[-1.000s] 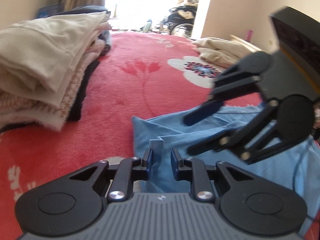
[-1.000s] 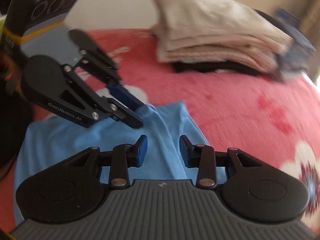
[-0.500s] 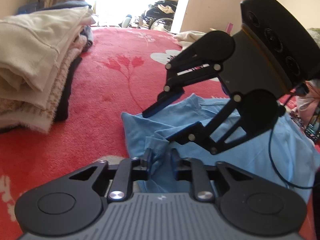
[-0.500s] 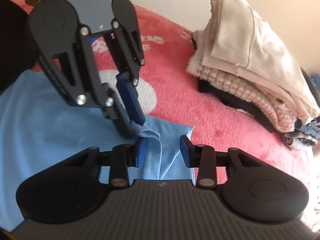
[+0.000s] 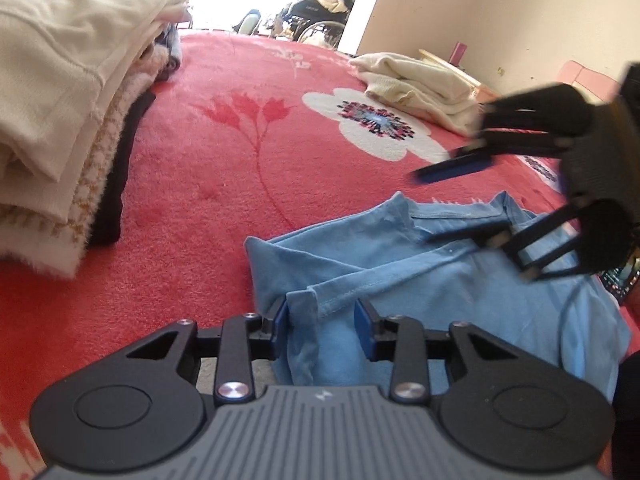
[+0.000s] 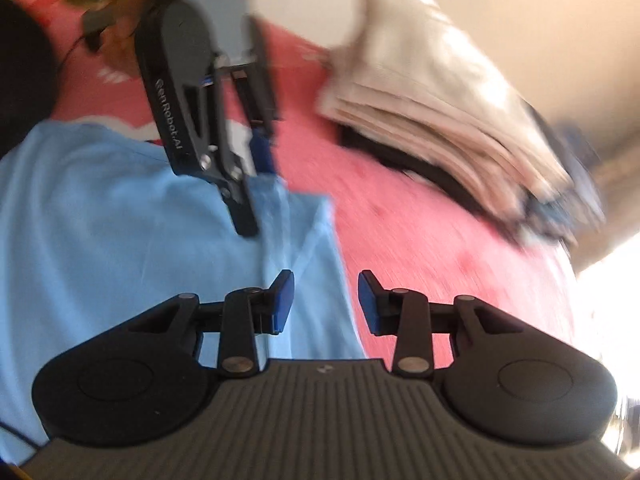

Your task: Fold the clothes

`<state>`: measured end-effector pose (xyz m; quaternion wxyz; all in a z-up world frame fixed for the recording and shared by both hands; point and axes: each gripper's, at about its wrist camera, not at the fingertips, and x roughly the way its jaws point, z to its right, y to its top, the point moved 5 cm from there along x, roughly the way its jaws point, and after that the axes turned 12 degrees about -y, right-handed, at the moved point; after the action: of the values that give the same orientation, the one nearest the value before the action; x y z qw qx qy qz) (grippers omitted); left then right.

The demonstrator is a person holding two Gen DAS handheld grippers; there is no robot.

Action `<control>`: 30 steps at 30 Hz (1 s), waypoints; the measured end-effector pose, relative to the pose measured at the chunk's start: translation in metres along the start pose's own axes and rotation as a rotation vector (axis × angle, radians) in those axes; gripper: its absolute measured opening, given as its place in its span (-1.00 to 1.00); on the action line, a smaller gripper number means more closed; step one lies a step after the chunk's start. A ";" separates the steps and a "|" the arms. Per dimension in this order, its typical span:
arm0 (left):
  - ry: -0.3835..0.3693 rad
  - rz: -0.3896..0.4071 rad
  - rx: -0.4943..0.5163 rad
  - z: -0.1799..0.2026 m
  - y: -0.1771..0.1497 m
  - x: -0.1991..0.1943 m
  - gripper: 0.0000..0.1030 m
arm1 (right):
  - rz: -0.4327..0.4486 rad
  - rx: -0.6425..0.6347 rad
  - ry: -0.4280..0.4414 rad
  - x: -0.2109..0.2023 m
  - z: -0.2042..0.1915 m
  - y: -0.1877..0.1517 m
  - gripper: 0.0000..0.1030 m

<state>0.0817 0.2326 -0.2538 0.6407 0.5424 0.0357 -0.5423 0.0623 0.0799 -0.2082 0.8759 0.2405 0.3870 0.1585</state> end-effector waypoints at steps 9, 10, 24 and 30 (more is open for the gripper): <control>0.294 -0.002 0.097 0.036 -0.005 0.001 -0.88 | -0.295 0.930 -0.190 -0.117 0.034 -0.133 -0.35; 0.321 0.000 0.095 0.040 -0.006 0.001 -0.88 | -0.322 0.987 -0.230 -0.128 0.034 -0.150 -0.35; 0.514 -0.057 0.088 0.047 -0.005 0.015 -0.88 | -0.408 1.333 -0.382 -0.153 0.079 -0.308 -0.34; 0.533 -0.072 0.091 0.049 -0.005 0.019 -0.88 | -0.324 1.273 -0.293 -0.152 0.077 -0.297 -0.41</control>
<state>0.0594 0.1847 -0.2491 0.5640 0.6925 0.1982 -0.4037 0.0488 -0.2613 -0.2337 0.6194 0.6679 0.3135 -0.2684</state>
